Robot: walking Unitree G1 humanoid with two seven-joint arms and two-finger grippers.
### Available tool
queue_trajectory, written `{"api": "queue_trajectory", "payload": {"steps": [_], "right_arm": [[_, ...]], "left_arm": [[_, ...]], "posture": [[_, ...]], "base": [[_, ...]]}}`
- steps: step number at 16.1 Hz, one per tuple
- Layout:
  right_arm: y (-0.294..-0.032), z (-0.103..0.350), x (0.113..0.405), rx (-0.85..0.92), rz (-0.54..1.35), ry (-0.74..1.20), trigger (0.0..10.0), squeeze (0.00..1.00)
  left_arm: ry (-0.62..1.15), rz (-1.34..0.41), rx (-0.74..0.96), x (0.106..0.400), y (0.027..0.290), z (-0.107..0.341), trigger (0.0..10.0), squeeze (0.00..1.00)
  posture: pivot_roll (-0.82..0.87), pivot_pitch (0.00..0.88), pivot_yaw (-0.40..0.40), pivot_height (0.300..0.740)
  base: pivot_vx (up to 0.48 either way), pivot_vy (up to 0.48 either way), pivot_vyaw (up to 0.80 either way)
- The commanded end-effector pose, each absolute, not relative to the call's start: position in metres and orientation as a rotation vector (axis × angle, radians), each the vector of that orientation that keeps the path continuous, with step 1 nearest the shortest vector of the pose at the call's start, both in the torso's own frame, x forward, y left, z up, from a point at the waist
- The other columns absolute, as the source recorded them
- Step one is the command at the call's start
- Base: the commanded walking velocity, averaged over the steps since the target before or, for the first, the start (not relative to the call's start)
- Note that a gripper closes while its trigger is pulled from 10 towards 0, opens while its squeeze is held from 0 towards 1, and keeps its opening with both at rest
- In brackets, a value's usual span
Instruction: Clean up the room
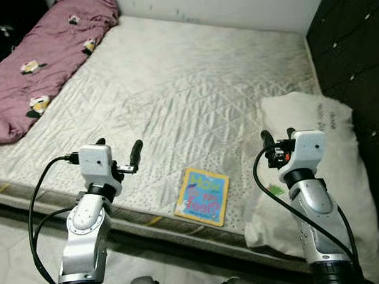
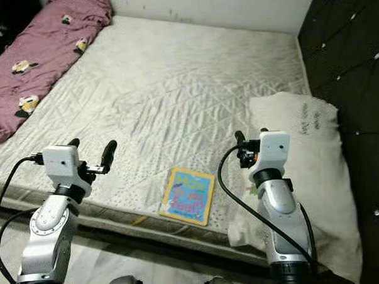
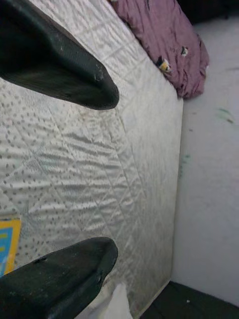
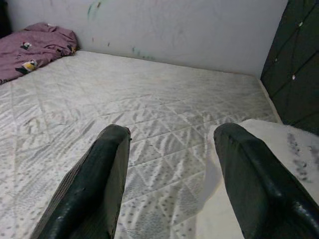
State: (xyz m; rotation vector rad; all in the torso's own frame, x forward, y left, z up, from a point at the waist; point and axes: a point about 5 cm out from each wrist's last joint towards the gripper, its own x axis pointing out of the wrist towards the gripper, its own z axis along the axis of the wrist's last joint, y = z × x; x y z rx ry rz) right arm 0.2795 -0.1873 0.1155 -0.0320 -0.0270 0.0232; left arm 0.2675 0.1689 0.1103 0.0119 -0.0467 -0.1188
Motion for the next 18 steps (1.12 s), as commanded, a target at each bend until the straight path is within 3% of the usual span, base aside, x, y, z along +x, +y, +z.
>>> {"api": "queue_trajectory", "payload": {"steps": [1, 7, 14, 18], "right_arm": [[-0.188, 0.116, 0.282, -0.046, 0.034, -0.028, 10.0, 0.0], [-0.198, 0.119, 0.284, -0.039, -0.023, -0.021, 10.0, 0.0], [-0.194, 0.106, 0.262, 0.006, -0.117, 0.013, 10.0, 0.0], [-0.195, 0.109, 0.265, 0.0, -0.124, 0.005, 10.0, 0.0]], "left_arm": [[-0.06, -0.111, 0.024, 0.268, 0.166, 0.113, 10.0, 0.0], [-0.016, -0.118, -0.101, 0.276, 0.163, 0.111, 10.0, 0.0], [0.07, -0.236, -0.136, 0.27, 0.158, 0.105, 10.0, 0.0], [0.076, -0.257, -0.14, 0.274, 0.157, 0.108, 10.0, 0.0]], "posture": [[0.05, 0.0, -0.067, 0.74], [-0.04, 0.0, -0.041, 0.74], [-0.07, 0.0, 0.047, 0.74], [-0.06, 0.0, 0.053, 0.74]], "base": [[0.0, 0.0, 0.0], [0.0, 0.098, 0.0], [0.0, 0.48, 0.0], [0.0, 0.48, -0.78]]}}
